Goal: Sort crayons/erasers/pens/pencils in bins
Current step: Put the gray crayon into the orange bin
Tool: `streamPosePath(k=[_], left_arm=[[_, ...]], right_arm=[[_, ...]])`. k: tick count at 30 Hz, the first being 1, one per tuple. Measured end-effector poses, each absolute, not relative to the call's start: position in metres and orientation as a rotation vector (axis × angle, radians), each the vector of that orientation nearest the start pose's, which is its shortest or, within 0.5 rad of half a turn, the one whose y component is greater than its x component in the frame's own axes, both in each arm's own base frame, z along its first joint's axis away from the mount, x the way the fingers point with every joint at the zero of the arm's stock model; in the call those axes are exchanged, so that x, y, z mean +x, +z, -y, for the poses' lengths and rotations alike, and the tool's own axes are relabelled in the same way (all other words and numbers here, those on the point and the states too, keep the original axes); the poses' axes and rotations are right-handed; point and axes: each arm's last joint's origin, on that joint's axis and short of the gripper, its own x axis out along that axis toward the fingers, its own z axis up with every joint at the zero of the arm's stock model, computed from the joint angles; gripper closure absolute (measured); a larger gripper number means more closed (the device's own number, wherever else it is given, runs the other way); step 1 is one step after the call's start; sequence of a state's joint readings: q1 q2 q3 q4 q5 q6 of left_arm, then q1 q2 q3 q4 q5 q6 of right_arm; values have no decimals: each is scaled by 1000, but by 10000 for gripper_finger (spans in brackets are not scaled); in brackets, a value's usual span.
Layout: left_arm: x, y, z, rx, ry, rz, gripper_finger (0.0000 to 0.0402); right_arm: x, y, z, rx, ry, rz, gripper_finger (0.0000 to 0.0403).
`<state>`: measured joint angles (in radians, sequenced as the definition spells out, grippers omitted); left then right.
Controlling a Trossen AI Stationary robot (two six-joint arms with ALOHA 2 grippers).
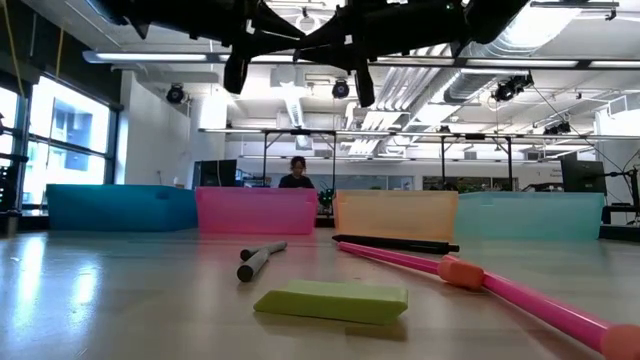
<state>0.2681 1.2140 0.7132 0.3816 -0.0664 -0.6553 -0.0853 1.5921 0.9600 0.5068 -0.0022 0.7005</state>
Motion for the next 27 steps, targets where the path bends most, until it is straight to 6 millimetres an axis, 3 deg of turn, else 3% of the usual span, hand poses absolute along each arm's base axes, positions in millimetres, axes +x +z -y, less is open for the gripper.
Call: streamPosePath(k=[8, 13, 27], left_arm=[[256, 266, -74, -603, 430, -94, 301], [253, 259, -75, -532, 493, -164, 271], [247, 244, -73, -448, 520, -357, 264]], right_arm=[[351, 248, 37, 698, -179, -194, 395], [345, 236, 54, 692, -268, -305, 396], [306, 213, 110, 575, -588, -622, 398]])
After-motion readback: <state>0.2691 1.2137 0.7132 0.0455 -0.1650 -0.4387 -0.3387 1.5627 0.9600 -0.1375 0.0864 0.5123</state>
